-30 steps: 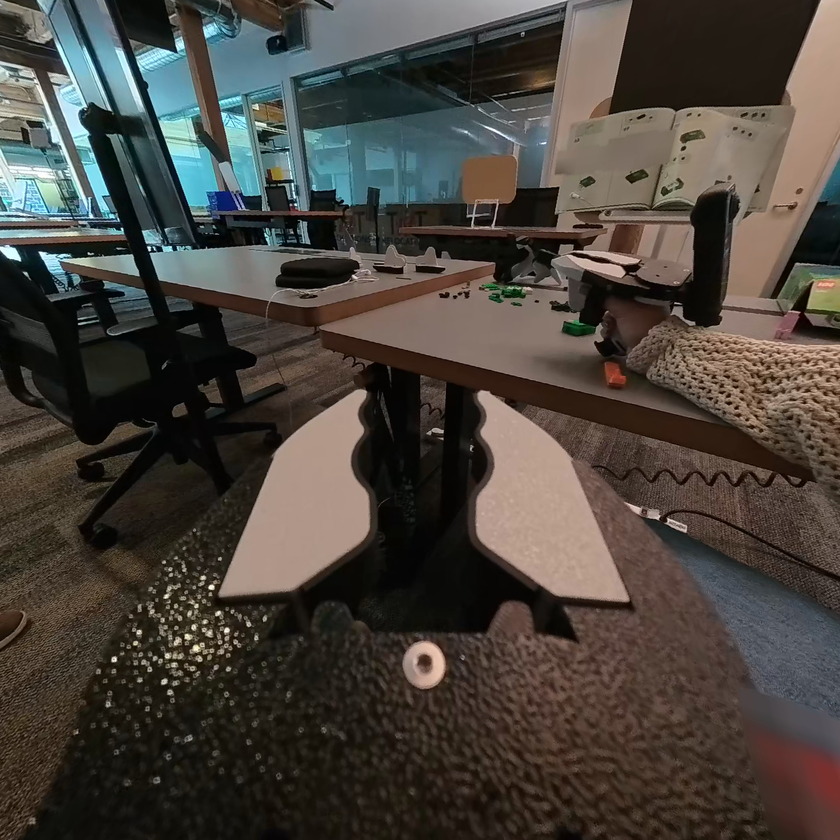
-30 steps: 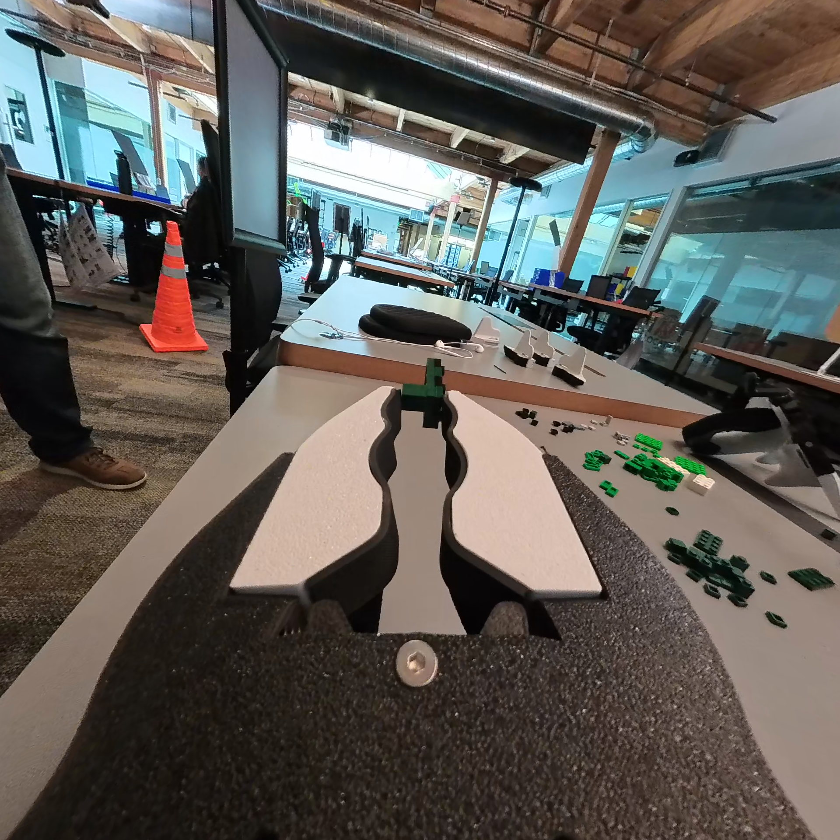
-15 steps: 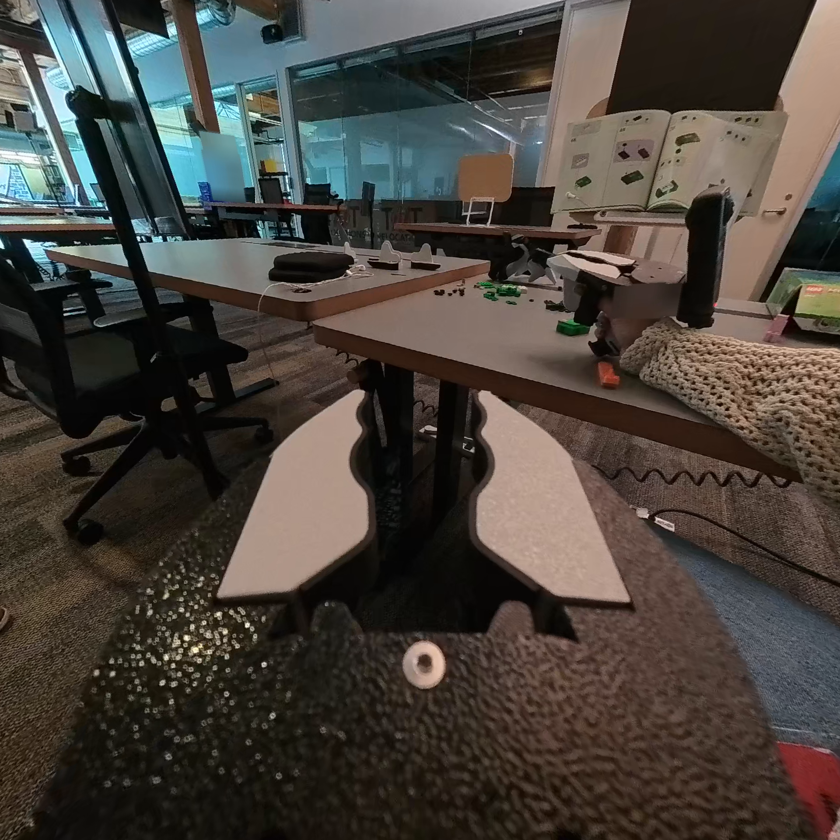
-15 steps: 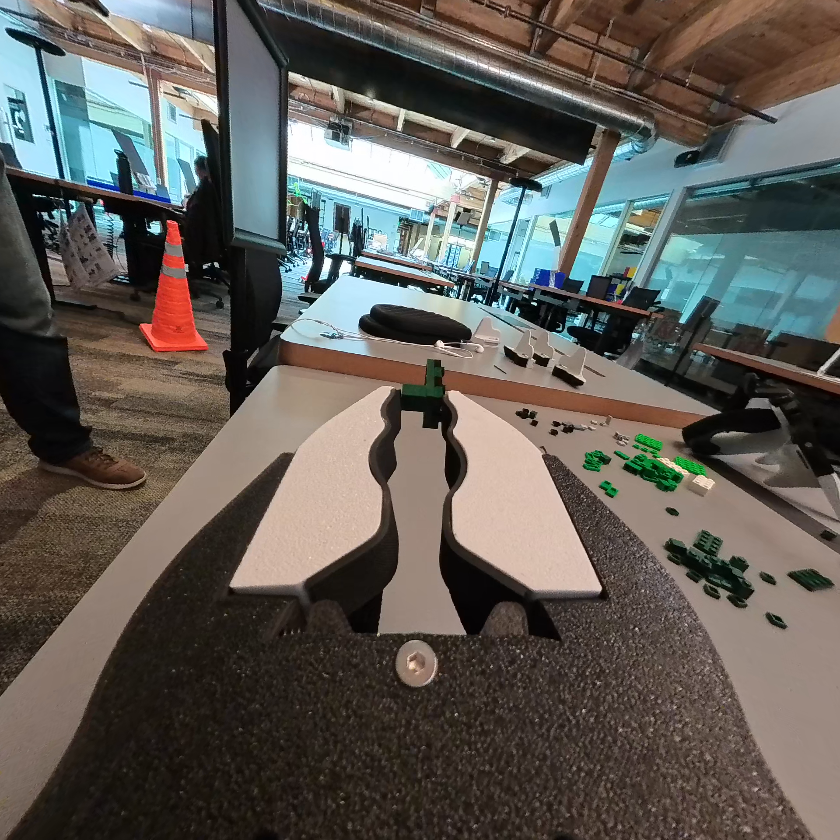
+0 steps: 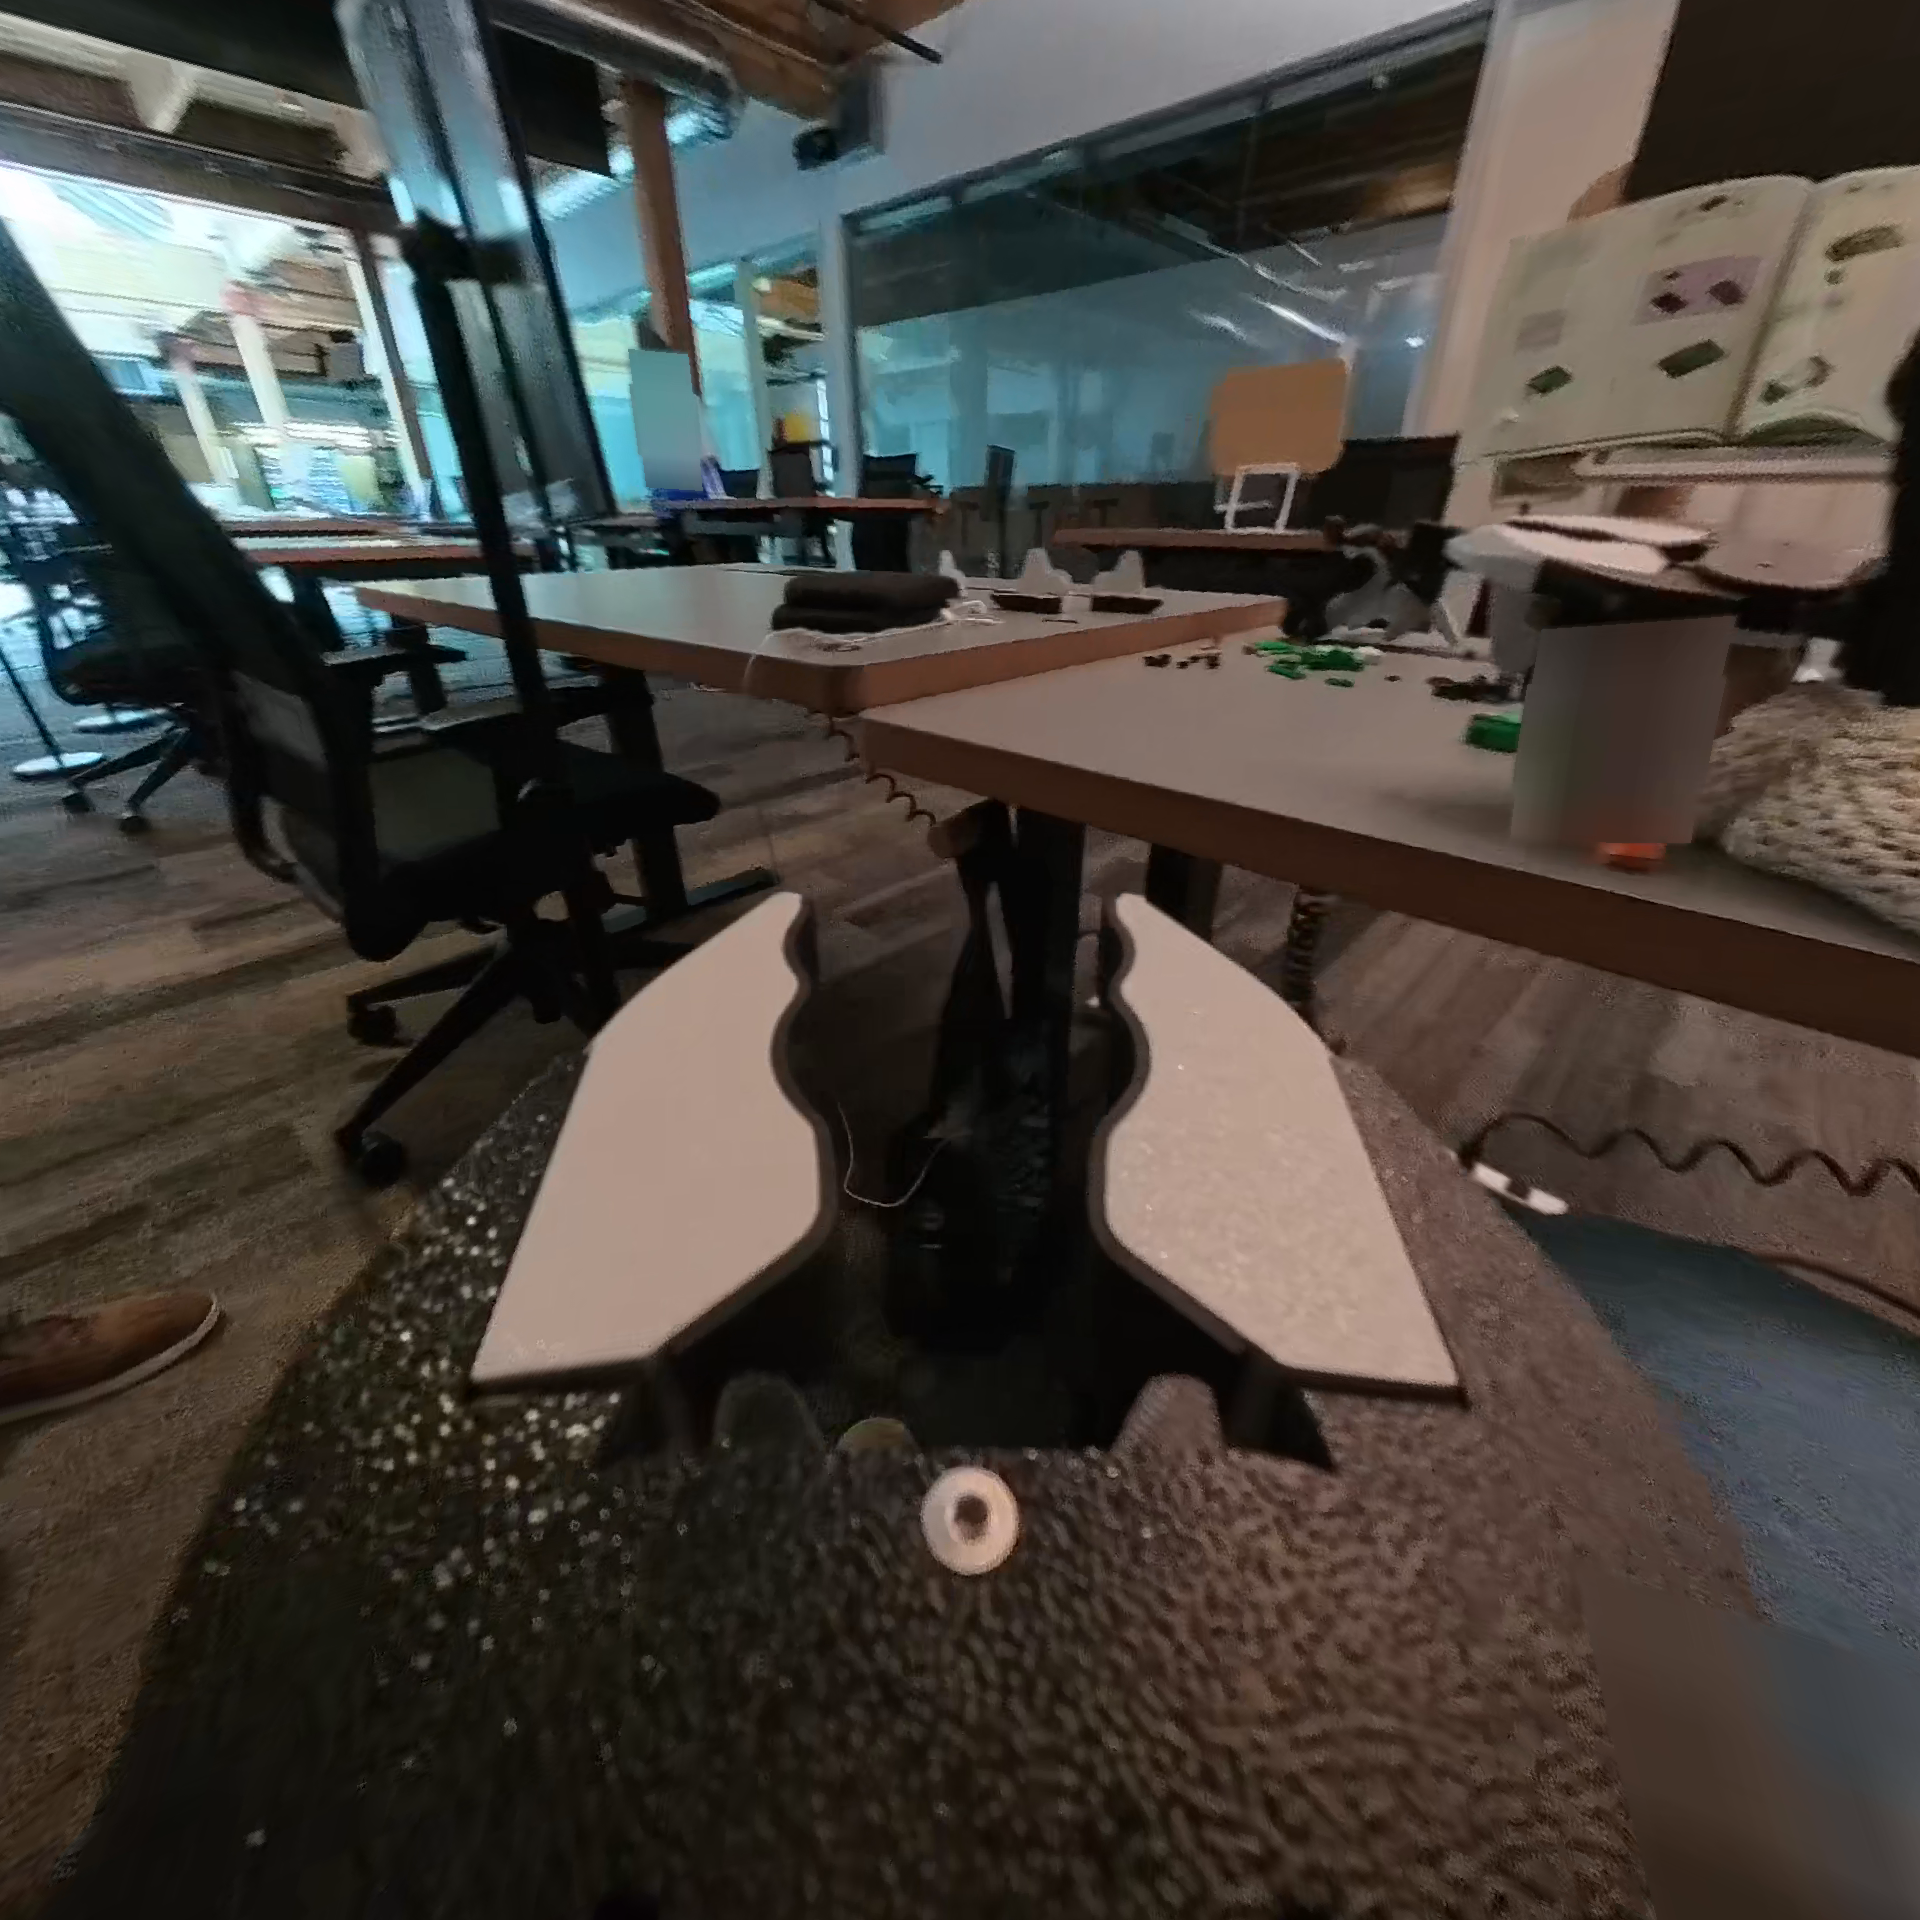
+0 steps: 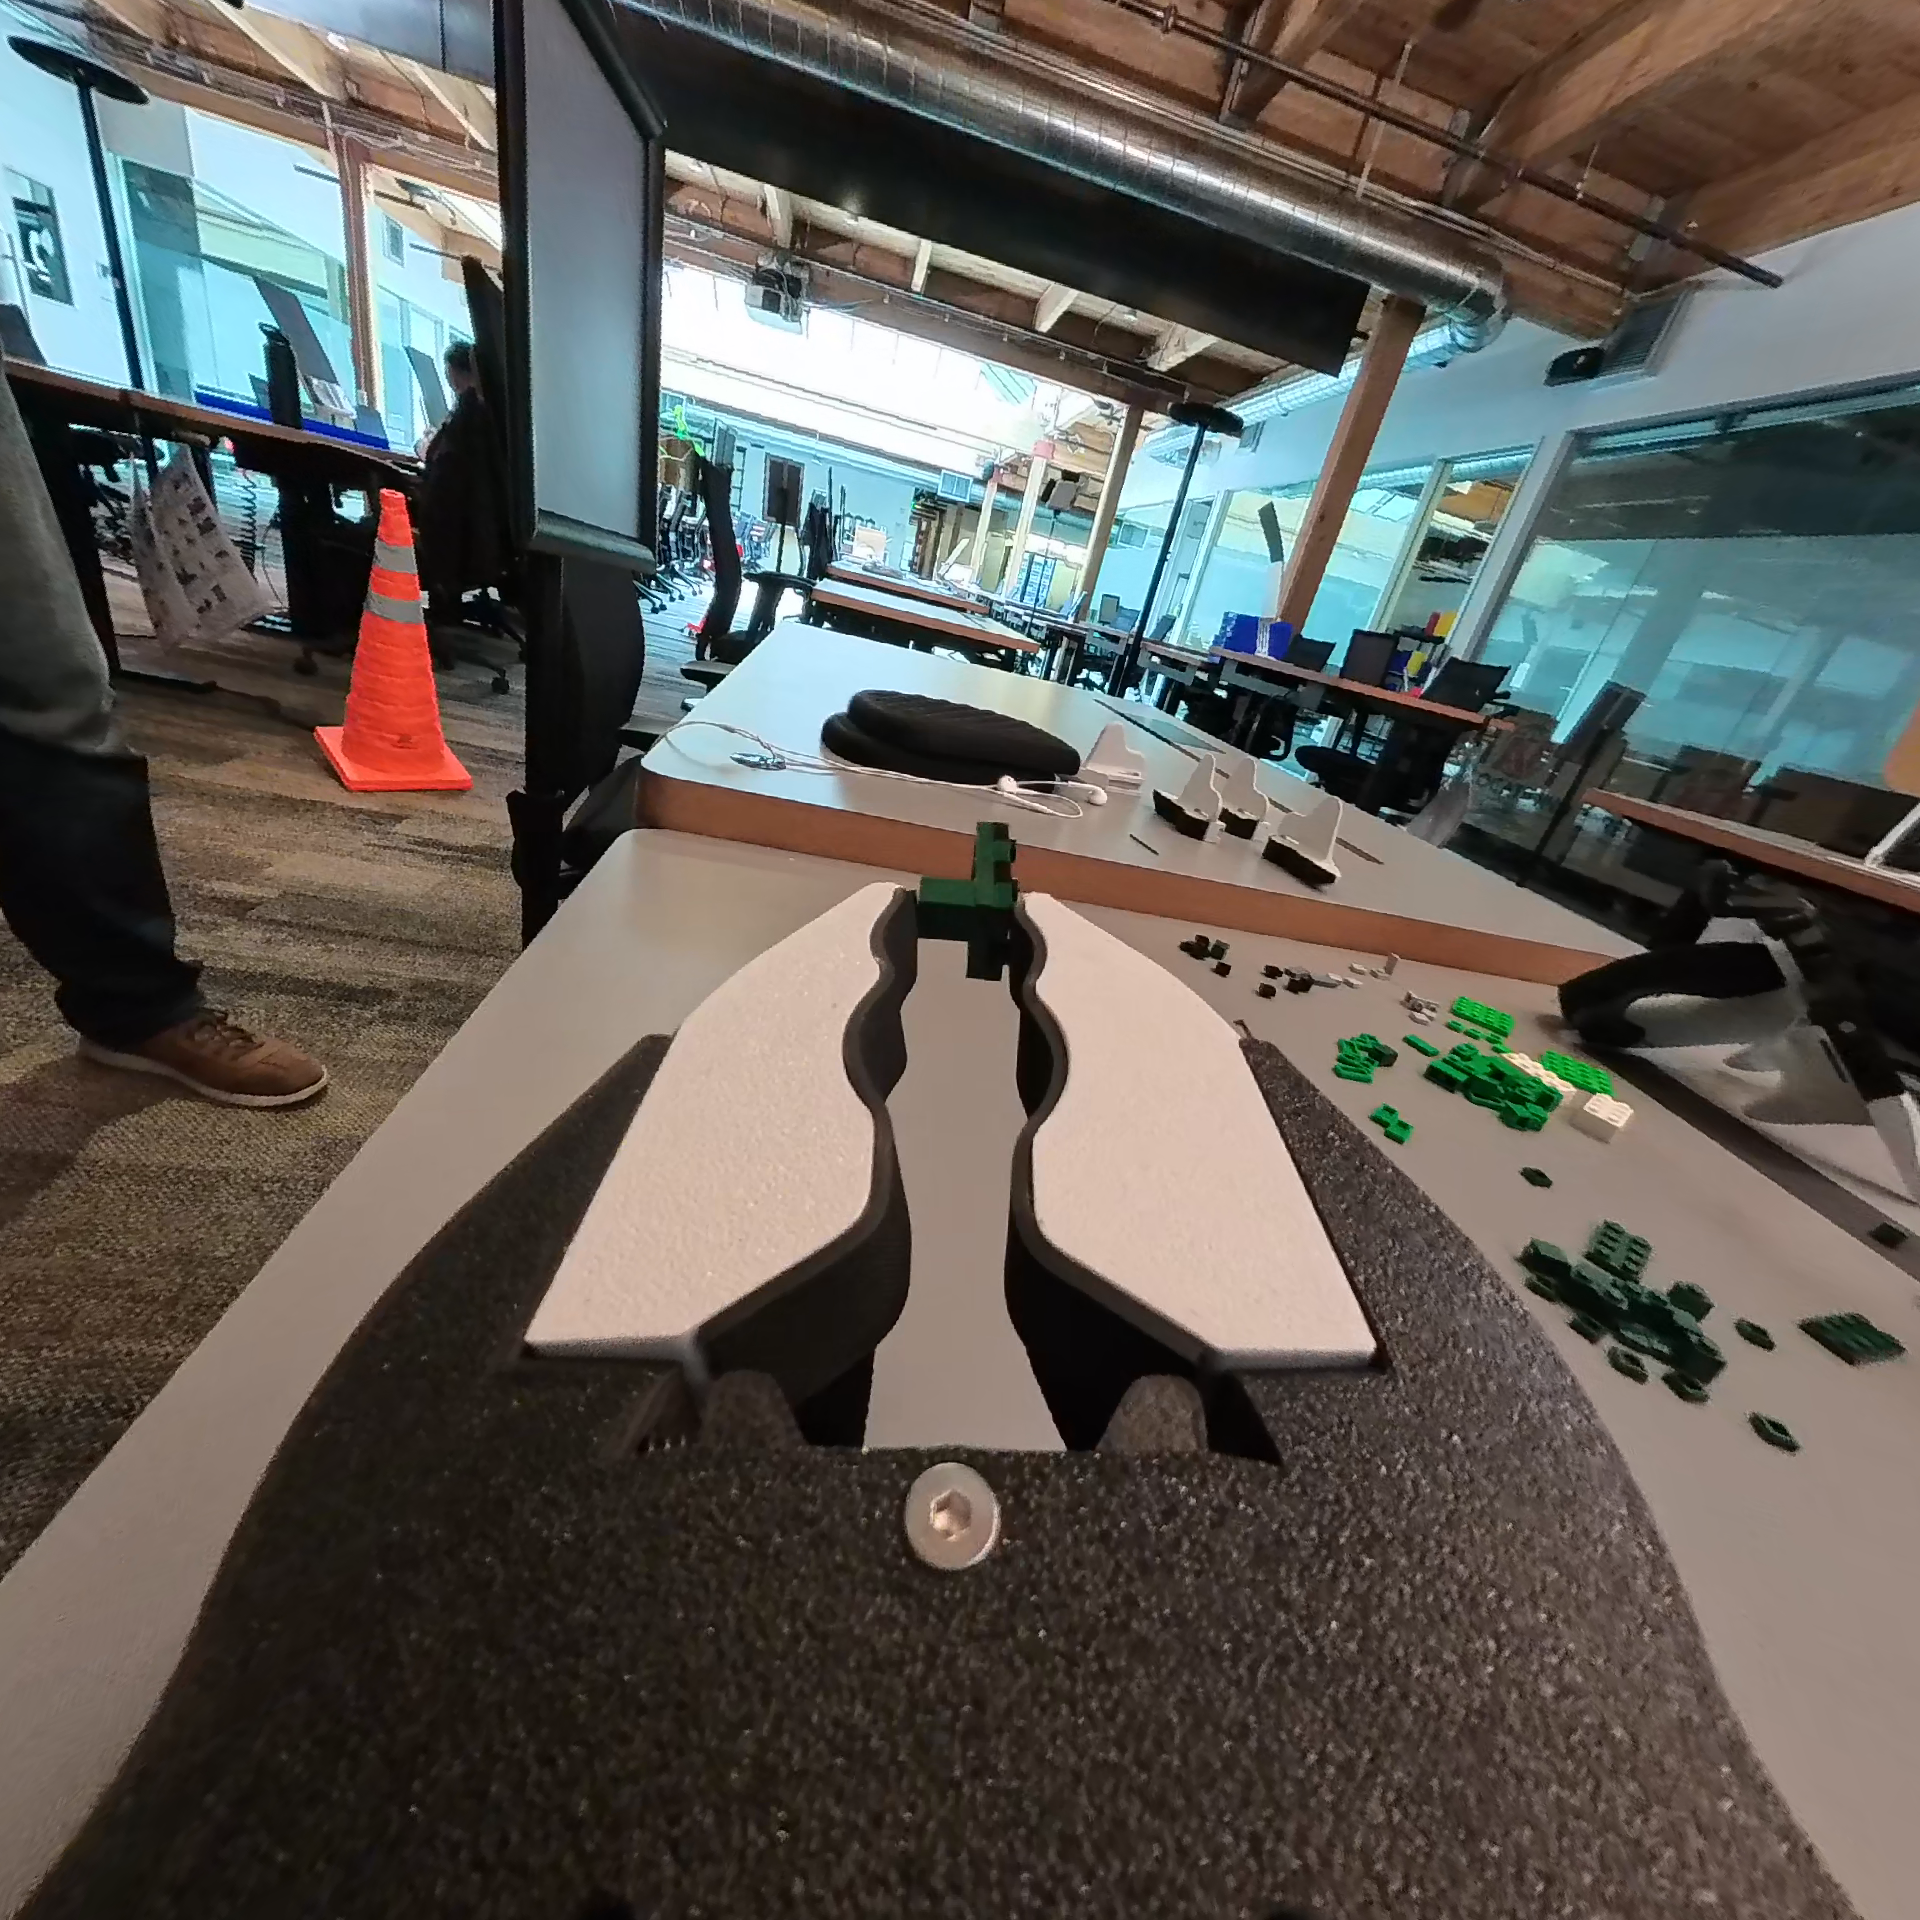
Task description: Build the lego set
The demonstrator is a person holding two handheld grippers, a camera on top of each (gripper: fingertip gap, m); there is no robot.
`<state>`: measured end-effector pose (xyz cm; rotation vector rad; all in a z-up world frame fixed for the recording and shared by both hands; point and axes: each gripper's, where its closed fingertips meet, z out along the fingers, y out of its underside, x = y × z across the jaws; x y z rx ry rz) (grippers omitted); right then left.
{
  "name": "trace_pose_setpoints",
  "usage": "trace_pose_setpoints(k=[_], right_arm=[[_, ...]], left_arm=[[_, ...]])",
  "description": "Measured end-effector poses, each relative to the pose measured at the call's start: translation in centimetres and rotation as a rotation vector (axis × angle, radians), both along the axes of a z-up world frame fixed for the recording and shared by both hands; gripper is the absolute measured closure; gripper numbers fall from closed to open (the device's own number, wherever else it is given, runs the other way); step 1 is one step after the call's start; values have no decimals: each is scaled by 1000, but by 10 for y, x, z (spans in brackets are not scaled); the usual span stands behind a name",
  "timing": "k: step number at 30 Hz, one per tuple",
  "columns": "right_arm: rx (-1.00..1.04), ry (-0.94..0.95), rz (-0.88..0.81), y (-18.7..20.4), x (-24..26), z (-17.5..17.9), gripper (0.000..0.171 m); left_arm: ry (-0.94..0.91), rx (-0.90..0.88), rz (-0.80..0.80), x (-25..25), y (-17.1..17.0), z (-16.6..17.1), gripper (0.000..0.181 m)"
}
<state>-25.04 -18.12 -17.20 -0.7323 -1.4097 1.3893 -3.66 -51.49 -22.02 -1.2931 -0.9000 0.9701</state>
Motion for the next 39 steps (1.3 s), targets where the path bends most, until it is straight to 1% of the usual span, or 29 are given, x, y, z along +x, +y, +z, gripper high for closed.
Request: trace_pose_setpoints(k=[4,7,11,12,15,18,23,39], right_arm=[[8,1,6,-2,0,0,155],[10,-1,6,-2,0,-1,155],[1,-9,9,-2,-1,-1,155],[2,-13,9,-2,-1,-2,155],[8,-14,12,-3,-1,-2,155],[17,-20,18,-5,-2,-3,155],[33,-19,20,-7,-1,-4,155],[16,-27,25,-6,-2,-5,155]], left_arm=[[7,43,52,-15,1,-26,124],[16,16,28,-18,12,-37,123],[-55,25,31,-22,13,-71,121],[-66,34,37,-23,11,-74,121],[-40,27,33,-22,8,-69,122],[-67,-8,8,-23,14,-78,122],[-75,-63,-30,-24,26,-84,123],[-85,-65,-42,-23,27,-86,129]])
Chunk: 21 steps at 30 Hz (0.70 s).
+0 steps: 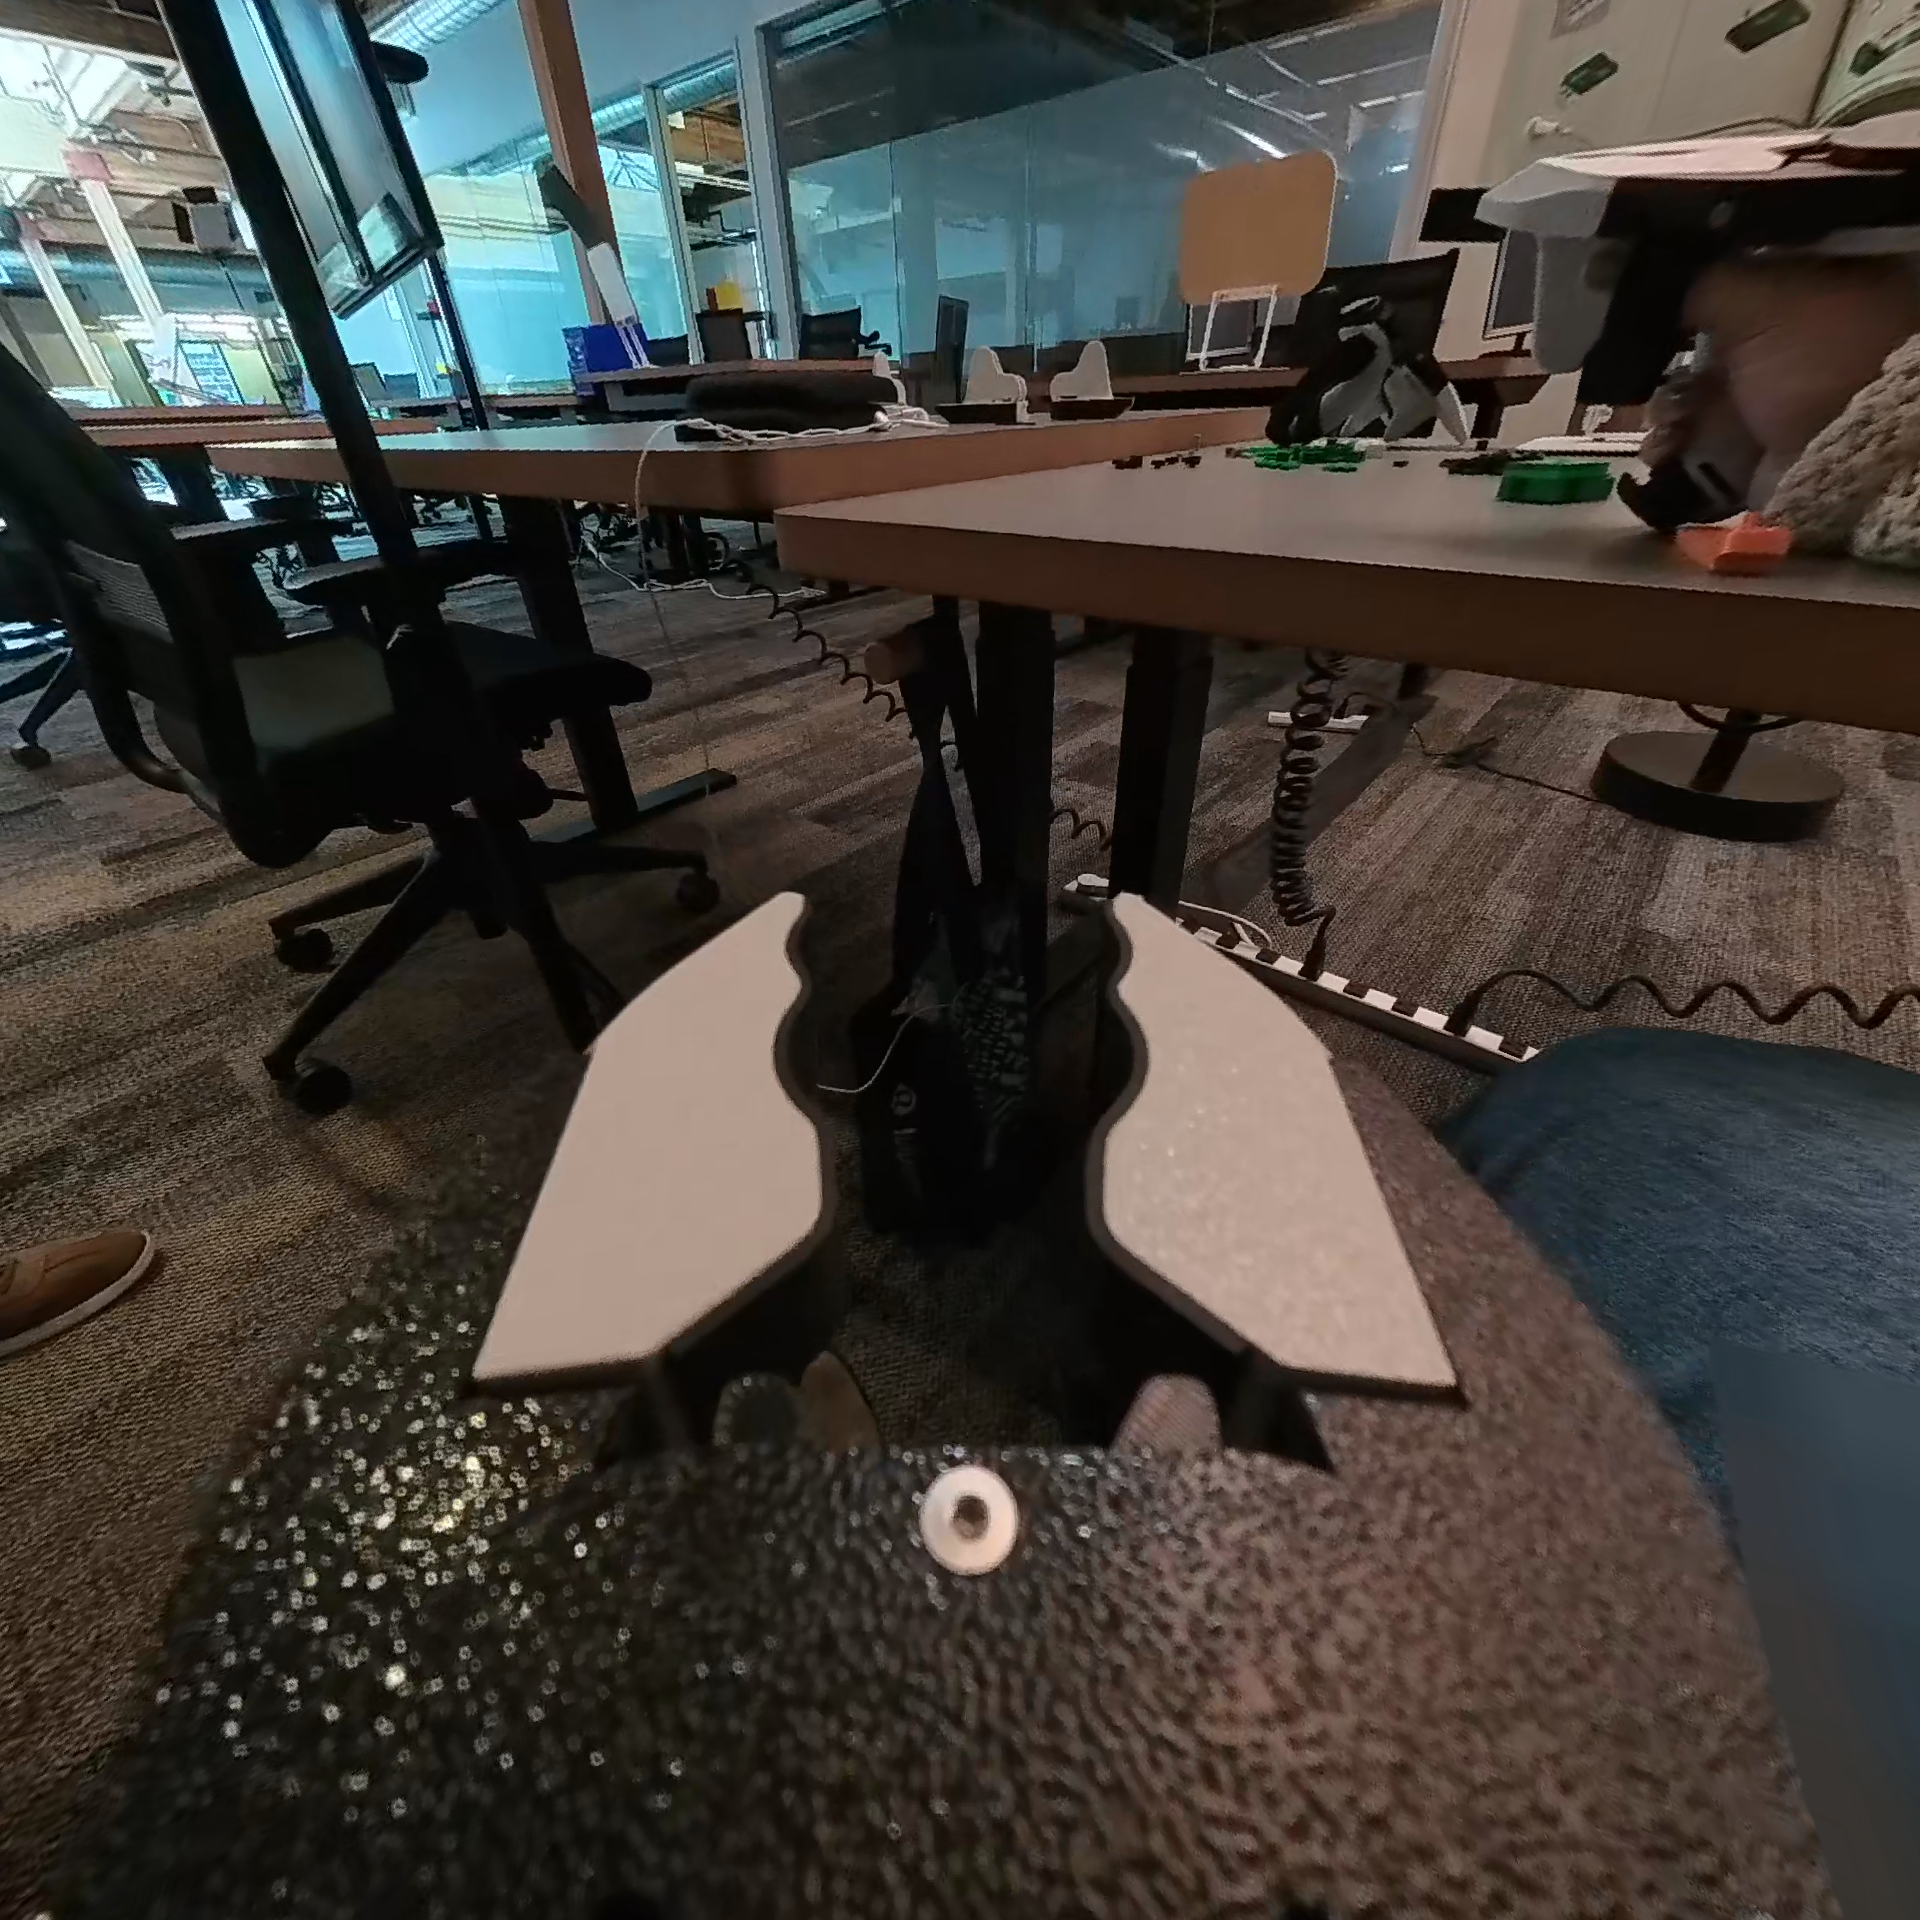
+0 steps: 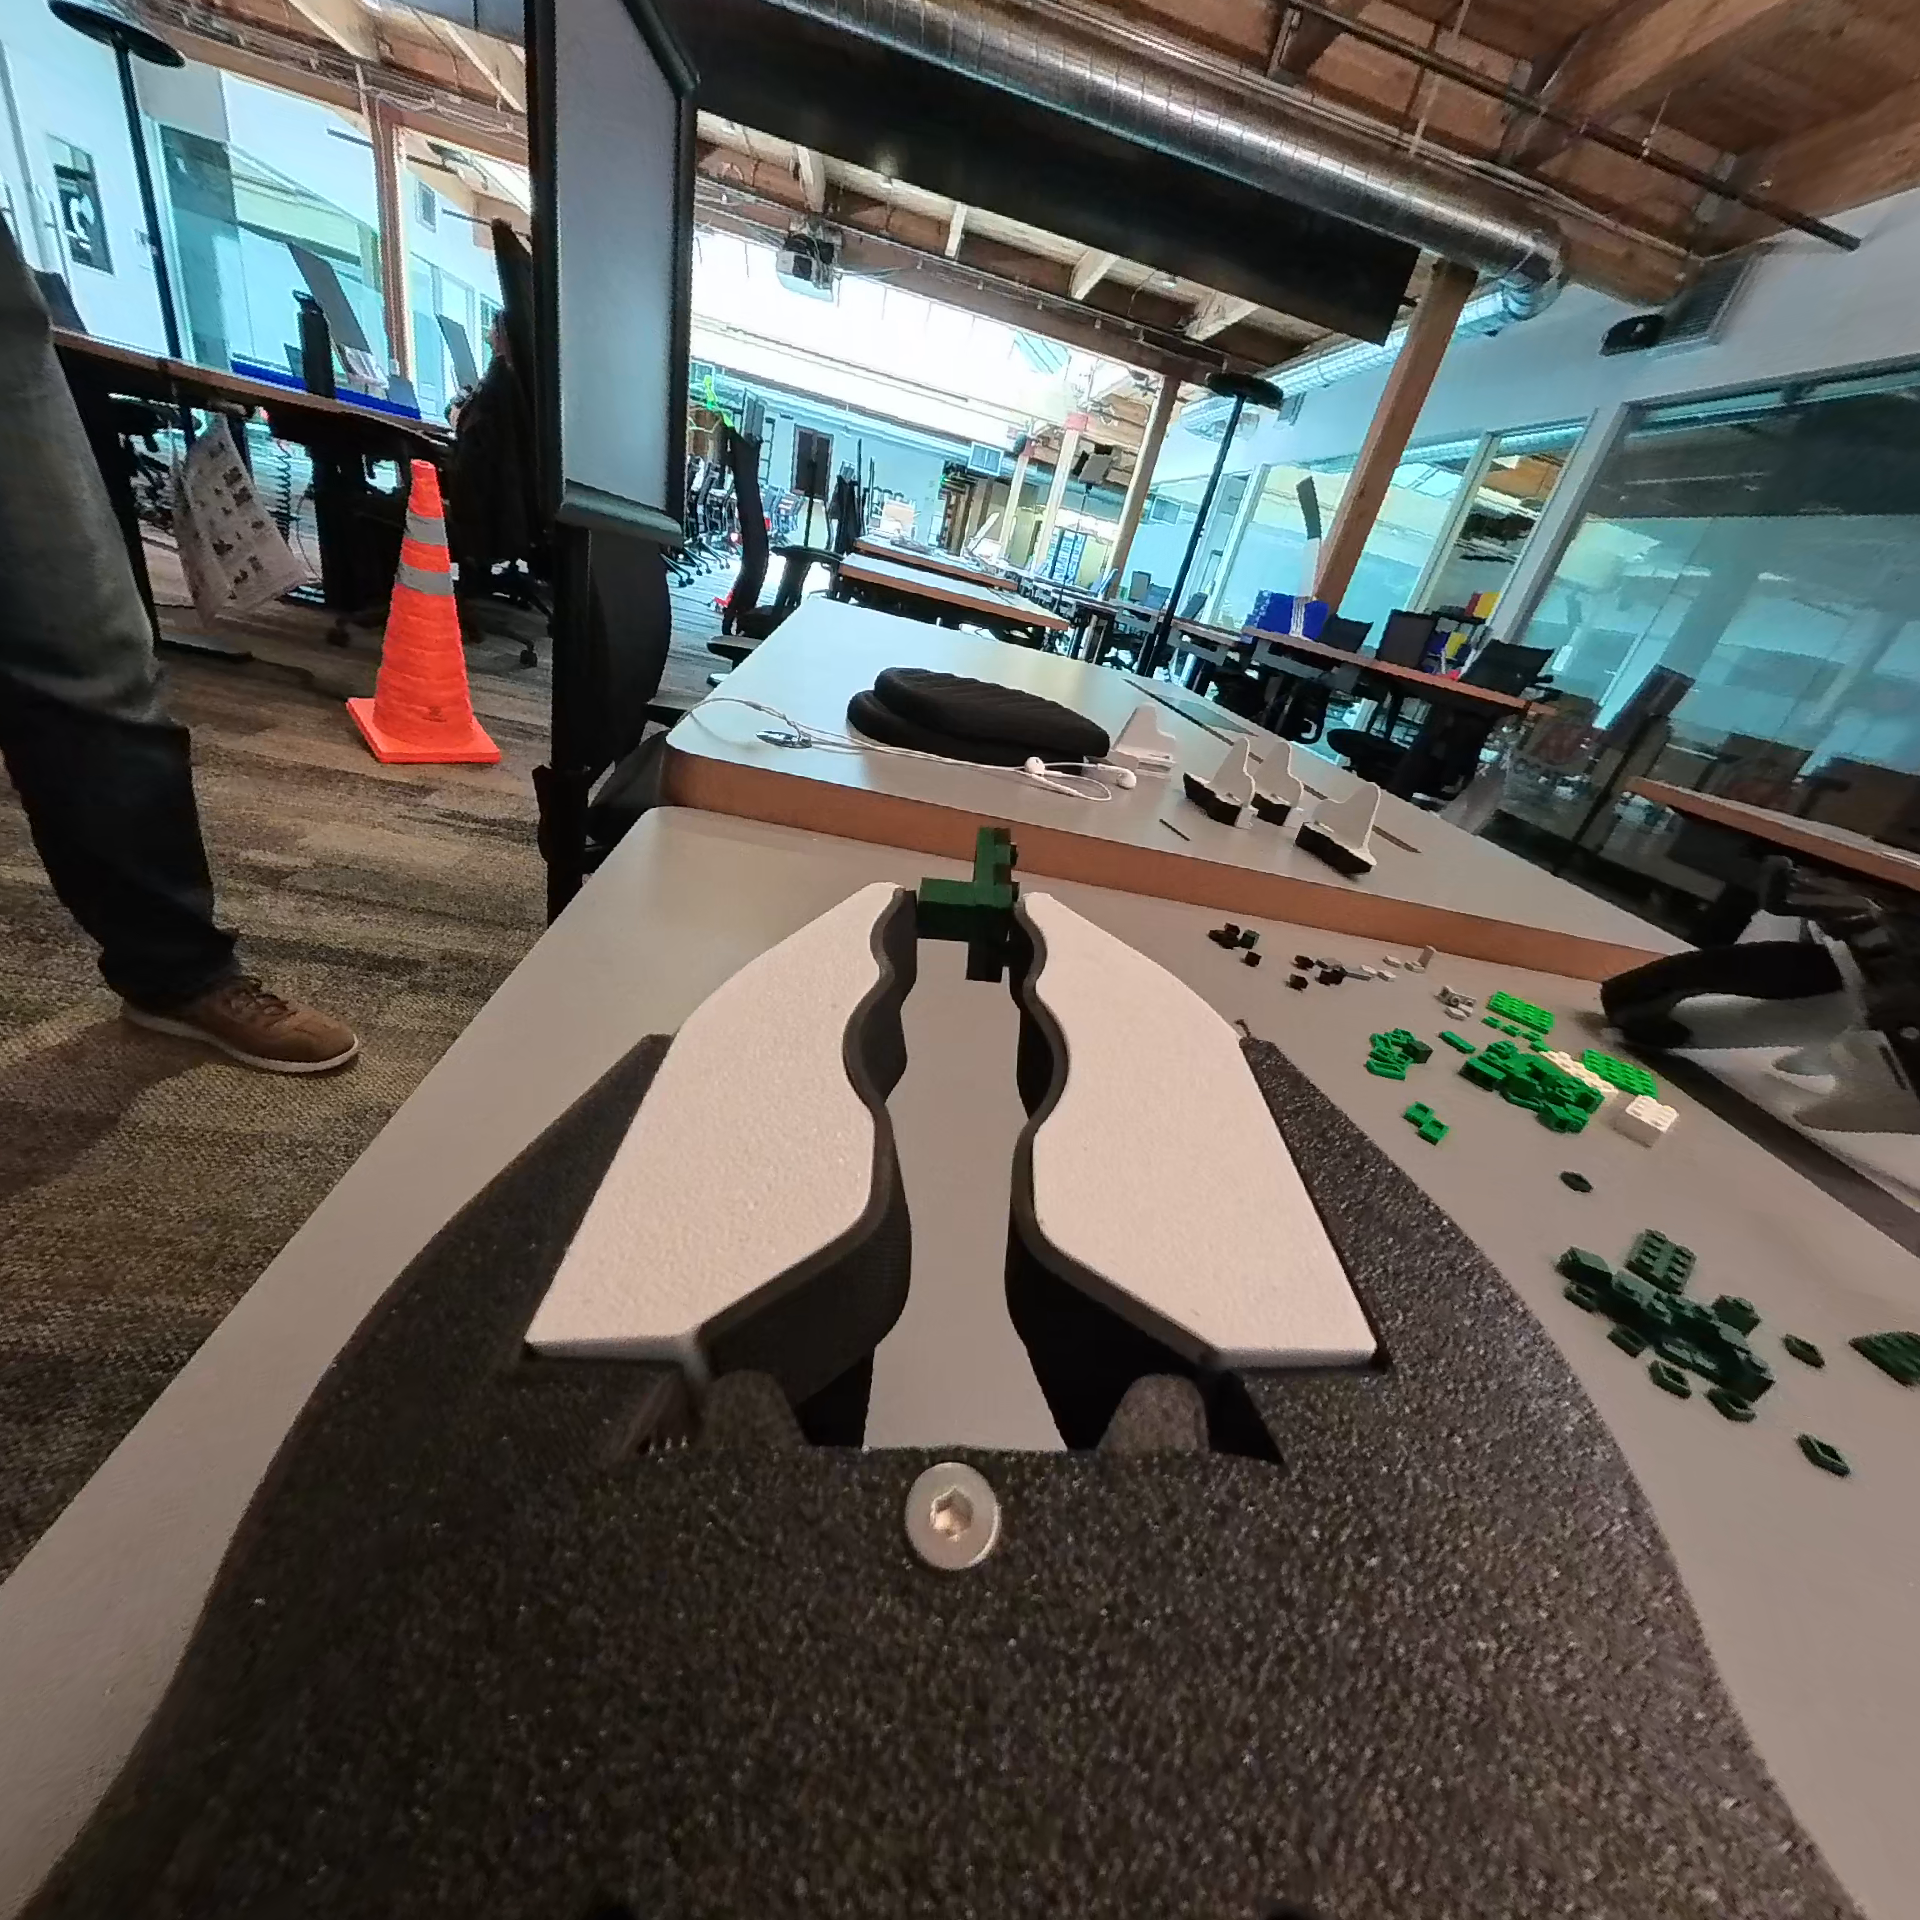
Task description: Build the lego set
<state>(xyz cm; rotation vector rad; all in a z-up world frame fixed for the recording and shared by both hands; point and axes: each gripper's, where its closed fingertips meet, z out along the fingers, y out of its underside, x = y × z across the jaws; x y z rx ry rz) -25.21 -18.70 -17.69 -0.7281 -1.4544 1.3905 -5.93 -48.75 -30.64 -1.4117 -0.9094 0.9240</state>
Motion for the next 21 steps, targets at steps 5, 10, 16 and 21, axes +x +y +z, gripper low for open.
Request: trace_pose_setpoints(k=[5,10,16,21], right_arm=[[0,-3,5,-1,0,-1,155],[1,-5,6,-1,-1,-1,155],[0,-6,7,-1,-1,-1,155],[0,-7,7,-1,-1,-1,155]], left_arm=[[-4,4,-1,0,-1,-1,131],[-8,8,-3,0,-1,-1,131],[-9,9,-7,0,-1,-1,132],[-11,8,-9,0,0,-2,132]])
